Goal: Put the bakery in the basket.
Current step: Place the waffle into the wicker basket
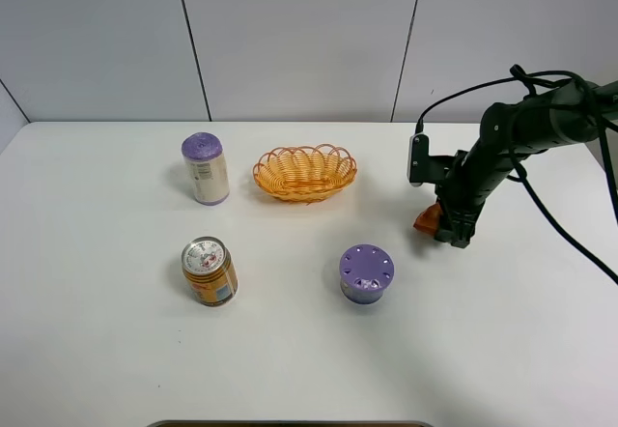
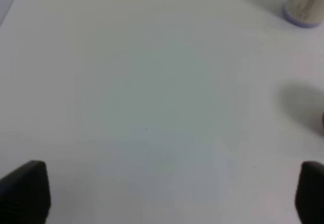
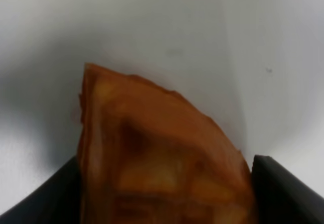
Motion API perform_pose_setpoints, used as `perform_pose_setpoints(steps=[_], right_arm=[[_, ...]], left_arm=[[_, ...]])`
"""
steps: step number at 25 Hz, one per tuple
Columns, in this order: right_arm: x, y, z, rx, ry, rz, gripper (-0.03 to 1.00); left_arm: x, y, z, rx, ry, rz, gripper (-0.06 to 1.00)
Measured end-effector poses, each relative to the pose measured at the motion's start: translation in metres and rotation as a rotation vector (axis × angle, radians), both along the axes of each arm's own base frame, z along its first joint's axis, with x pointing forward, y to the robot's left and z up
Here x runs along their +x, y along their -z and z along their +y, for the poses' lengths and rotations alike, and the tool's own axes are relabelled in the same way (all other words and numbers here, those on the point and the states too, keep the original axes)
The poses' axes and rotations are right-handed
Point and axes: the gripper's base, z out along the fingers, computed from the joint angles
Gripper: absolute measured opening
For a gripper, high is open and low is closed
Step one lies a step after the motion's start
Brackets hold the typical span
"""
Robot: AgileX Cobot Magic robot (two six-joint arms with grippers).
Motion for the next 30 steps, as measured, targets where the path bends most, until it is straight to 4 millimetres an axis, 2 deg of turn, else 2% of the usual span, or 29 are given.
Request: perform_pose_setpoints(steps=[22,26,30], right_arm=[[0.0,-0.002,0.0,0.001,0.014,-0.009,0.62],[-0.001,-0.027,-0.001,0.008,0.021,-0.055,0.62],[-0.005,-0.067,-0.002,0.023,0.07,-0.136,0.62]], left_arm=[[0.0,0.0,0.0,0.0,0.0,0.0,0.99],[0.0,0.0,0.0,0.0,0.0,0.0,0.99],[0.0,0.0,0.0,0.0,0.0,0.0,0.99]])
